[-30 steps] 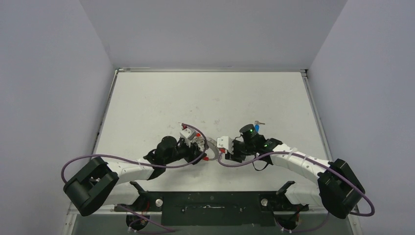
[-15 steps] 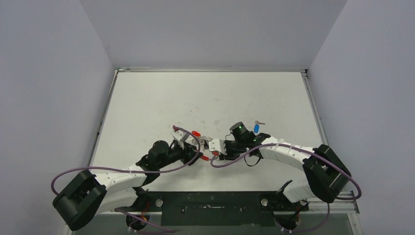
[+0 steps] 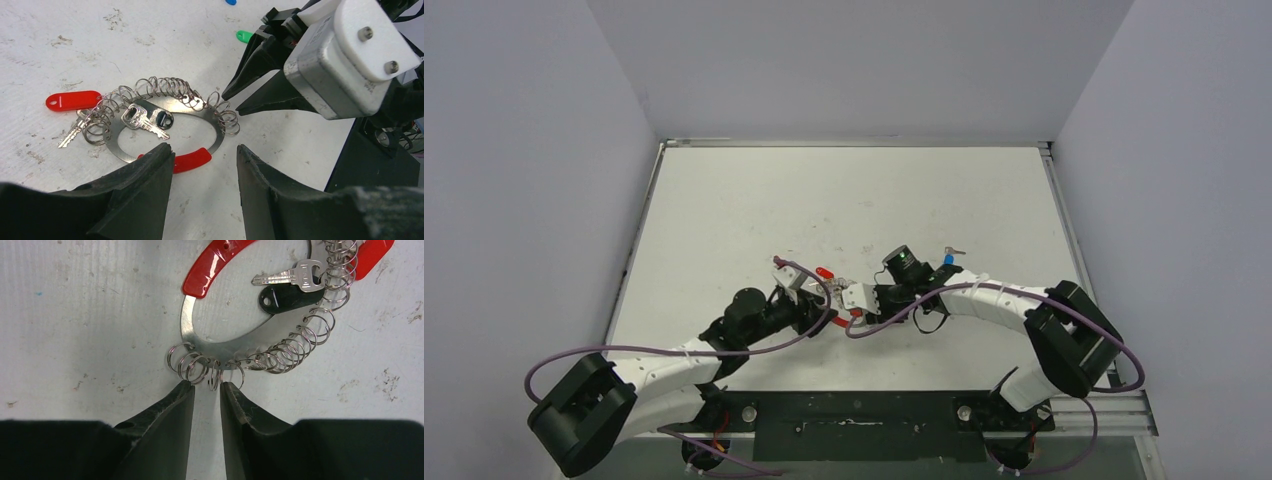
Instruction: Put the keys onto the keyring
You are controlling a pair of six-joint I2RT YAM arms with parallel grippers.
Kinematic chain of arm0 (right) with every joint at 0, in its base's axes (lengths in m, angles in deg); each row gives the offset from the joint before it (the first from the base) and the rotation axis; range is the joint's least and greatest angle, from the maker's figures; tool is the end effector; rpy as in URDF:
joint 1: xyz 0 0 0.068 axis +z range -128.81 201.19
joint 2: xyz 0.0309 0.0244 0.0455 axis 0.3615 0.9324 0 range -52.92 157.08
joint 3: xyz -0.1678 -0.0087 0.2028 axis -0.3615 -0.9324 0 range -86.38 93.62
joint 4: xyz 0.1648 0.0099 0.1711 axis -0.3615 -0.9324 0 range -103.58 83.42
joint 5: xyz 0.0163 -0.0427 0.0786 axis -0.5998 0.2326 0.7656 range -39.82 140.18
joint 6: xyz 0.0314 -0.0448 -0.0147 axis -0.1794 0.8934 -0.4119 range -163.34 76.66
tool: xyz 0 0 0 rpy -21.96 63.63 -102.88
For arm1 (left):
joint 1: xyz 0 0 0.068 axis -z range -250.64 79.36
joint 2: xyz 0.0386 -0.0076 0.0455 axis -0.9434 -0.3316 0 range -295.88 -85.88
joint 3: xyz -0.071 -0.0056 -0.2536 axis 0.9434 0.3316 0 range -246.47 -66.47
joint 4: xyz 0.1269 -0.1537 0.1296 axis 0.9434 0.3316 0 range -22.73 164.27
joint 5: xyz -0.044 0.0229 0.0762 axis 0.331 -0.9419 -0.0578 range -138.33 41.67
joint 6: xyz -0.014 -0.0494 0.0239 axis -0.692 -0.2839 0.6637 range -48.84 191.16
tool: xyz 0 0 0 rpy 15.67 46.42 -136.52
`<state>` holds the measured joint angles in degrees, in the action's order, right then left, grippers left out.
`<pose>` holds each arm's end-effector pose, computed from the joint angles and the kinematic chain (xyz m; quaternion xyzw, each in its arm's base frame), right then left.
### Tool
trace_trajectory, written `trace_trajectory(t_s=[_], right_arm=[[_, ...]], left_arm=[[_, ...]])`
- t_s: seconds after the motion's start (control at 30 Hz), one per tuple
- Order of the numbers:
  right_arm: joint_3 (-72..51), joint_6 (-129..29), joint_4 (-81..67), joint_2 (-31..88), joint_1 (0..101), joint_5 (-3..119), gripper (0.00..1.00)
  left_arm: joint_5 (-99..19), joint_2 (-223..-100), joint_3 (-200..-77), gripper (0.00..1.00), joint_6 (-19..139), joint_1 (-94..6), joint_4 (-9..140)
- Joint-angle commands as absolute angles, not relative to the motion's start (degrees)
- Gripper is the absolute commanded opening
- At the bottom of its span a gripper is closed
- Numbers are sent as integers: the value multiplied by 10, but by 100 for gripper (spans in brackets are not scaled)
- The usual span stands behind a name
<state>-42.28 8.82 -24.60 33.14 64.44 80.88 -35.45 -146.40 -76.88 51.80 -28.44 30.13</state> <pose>0.1754 0.1928 0.1714 -0.7351 0.5761 0.2354 0.2689 0.1358 -0.1352 0.1797 0.2224 0.7483 -0.3920 0.4868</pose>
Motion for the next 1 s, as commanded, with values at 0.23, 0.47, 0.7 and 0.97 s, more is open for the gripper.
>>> trace_trajectory(t_s=[0.23,0.47,0.7,0.97], right_arm=[[-370,107,-264,373,662,781,20],[-355,99,-285,374,665,753,0],[-372,82,-279,306,665,770,0],[-408,43,-254,210,665,842,0]], left_arm=[[-367,-1423,-757,47,518,-289,285],[-368,-1399,-750,47,535,-289,303],[-352,-1373,-743,47,578,-288,323],[-270,-1366,-735,45,675,-287,274]])
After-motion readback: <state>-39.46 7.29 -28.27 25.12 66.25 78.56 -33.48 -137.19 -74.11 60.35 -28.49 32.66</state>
